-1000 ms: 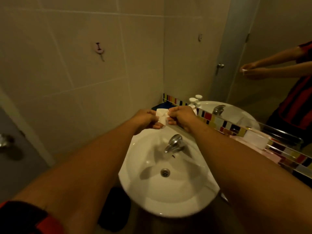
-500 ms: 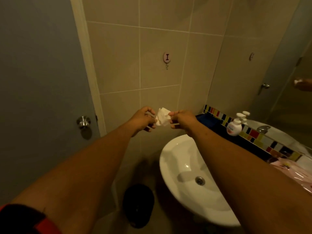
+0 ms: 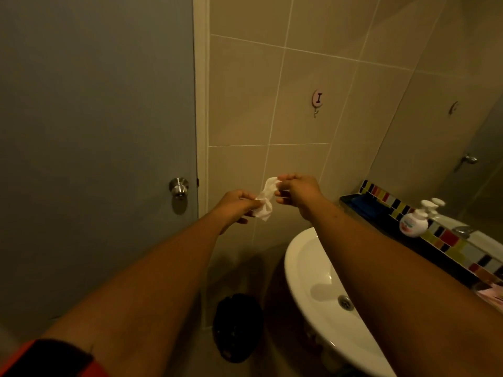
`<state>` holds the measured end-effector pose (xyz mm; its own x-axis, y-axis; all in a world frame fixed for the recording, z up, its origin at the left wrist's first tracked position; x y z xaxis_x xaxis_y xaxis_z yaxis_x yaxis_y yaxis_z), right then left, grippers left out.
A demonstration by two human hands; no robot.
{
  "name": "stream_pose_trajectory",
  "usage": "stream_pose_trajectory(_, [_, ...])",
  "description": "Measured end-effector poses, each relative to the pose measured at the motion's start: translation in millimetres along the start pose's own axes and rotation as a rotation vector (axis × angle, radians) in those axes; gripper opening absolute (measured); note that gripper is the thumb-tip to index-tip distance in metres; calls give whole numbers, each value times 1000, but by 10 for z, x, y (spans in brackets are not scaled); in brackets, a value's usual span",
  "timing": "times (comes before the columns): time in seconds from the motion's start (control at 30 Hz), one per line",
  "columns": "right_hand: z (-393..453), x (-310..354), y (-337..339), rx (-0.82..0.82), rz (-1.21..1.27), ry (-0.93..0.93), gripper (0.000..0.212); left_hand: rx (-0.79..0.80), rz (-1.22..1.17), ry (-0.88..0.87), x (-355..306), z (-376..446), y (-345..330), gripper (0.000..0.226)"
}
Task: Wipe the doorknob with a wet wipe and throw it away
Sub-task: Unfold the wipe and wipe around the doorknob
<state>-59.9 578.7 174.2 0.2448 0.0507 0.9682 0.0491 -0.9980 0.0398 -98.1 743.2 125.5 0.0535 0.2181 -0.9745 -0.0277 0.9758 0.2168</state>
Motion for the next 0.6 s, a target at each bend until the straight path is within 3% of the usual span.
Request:
stream_pose_trajectory(0.17, [157,-21,-283,33,-95,-59,14,-162,6,21,147,86,280,27])
stream_pose_trajectory(0.37, [456,-103,-614,69,-218,-76,5,-327,-128,84,270,187,816,35])
stream_pose_trajectory(0.47, [625,-128,-841,152,-130,-115,13,-352,-251,112,264,241,1008,36])
stream_pose_trajectory(0.6, [828,-135,-1122,351,-124,-243,29,-380,-72,76,279,383,1178,39])
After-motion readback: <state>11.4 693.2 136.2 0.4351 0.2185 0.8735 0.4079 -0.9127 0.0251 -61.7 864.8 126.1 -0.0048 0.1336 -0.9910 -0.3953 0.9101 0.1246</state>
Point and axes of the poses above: each hand's wrist, its own z-axis towards the middle knuckle, its own y-axis out of the back of the hand, x = y × z, the point moved 1 cm from there along z, towards the middle knuckle, and after that the axes turned 10 degrees about -y, right-handed, at the moved point
